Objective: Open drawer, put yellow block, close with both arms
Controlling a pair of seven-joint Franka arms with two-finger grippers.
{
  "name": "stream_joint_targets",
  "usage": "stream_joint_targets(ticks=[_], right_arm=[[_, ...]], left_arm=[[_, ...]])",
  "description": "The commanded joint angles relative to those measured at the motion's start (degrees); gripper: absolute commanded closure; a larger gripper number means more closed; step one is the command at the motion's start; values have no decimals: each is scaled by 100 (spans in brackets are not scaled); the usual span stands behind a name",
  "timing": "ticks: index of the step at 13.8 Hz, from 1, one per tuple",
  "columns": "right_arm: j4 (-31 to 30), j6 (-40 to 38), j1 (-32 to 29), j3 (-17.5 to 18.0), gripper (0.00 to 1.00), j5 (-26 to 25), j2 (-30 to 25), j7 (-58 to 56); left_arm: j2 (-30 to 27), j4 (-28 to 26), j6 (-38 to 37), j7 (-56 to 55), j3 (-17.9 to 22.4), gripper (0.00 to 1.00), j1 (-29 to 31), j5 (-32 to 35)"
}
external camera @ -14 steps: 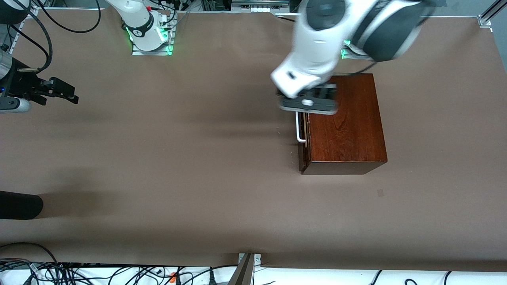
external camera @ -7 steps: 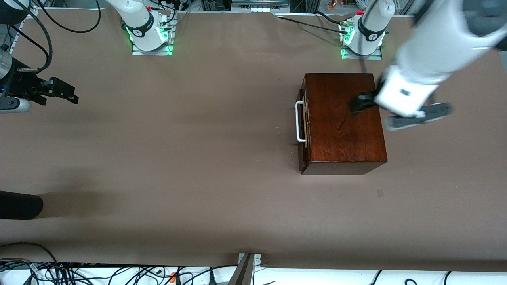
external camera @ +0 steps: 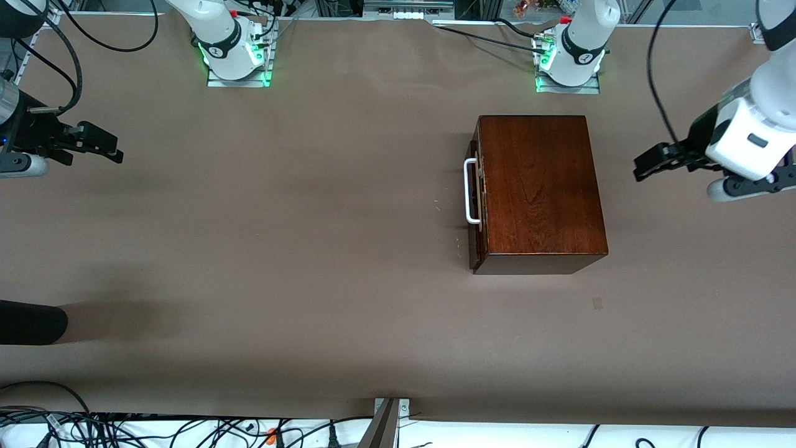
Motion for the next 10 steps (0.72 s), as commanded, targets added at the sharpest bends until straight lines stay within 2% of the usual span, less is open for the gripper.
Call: stream_joint_targets(ticks=[1,2,5,10], right_arm=[[119,-117,-93,60,0,71,16,-85],[128,-117,-93,60,0,71,25,-85],[119,-117,-93,51,0,71,25,-111],[128,-117,-93,42,0,71,25,-120]], left_arm=[[-666,-850,376,985,200,0,-42,-105],[-657,-815,376,1206,209,0,-42,-44],[-657,-788,270,745,148,0,-42,-34],[-640,-771,270,716,148,0,-42,-34]])
